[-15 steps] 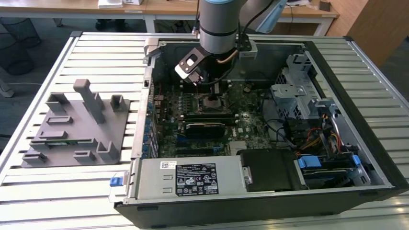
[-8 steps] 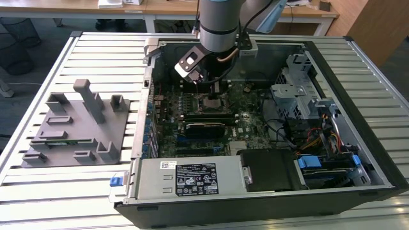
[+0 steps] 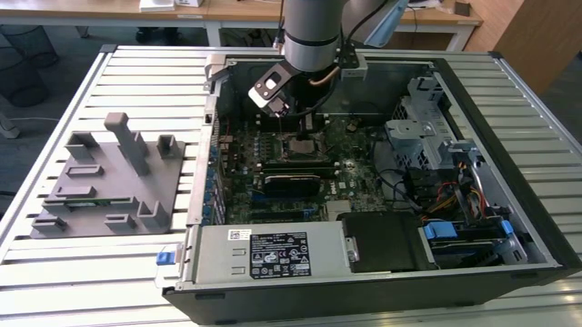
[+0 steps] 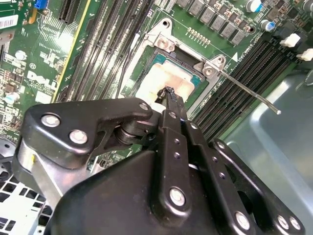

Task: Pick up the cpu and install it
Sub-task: 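Close the cpu cover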

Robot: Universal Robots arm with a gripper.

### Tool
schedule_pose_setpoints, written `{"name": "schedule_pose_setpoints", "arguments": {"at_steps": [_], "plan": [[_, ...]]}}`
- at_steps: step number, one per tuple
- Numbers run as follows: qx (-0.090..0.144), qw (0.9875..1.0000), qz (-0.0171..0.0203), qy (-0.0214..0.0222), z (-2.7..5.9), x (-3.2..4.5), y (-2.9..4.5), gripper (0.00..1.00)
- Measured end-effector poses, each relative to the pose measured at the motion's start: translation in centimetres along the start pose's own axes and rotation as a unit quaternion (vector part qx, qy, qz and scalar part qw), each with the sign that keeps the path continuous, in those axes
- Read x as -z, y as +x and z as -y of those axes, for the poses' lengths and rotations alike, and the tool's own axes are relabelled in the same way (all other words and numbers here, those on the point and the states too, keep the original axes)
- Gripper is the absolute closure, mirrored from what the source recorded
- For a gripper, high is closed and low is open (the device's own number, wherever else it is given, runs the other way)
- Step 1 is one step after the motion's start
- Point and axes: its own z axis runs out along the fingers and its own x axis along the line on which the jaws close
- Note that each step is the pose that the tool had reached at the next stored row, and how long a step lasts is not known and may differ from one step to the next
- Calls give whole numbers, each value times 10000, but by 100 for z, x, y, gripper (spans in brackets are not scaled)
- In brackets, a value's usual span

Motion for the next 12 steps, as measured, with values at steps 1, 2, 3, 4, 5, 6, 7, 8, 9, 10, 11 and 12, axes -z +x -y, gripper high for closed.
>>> {"name": "schedule_pose_setpoints", "arguments": {"at_steps": [1, 2, 3, 4, 5, 6, 7, 8, 9, 10, 11, 12], "plan": [[0, 10000, 0, 0, 0, 4, 0, 89], [0, 10000, 0, -1, 0, 9, 0, 89], [0, 10000, 0, 0, 0, 15, 0, 89], [0, 10000, 1, 0, 0, 22, 1, 89], [-1, 10000, 1, 0, 0, 26, 1, 89], [-1, 10000, 0, -1, 0, 29, 1, 89], [-1, 10000, 0, -1, -1, 33, 1, 89], [0, 10000, 1, 0, -1, 39, 1, 89], [0, 10000, 0, 0, -1, 47, 2, 89], [-1, 10000, 0, -1, -1, 55, 2, 89], [-1, 10000, 0, -1, -1, 64, 2, 89], [-1, 10000, 0, -1, -1, 70, 2, 89]]}}
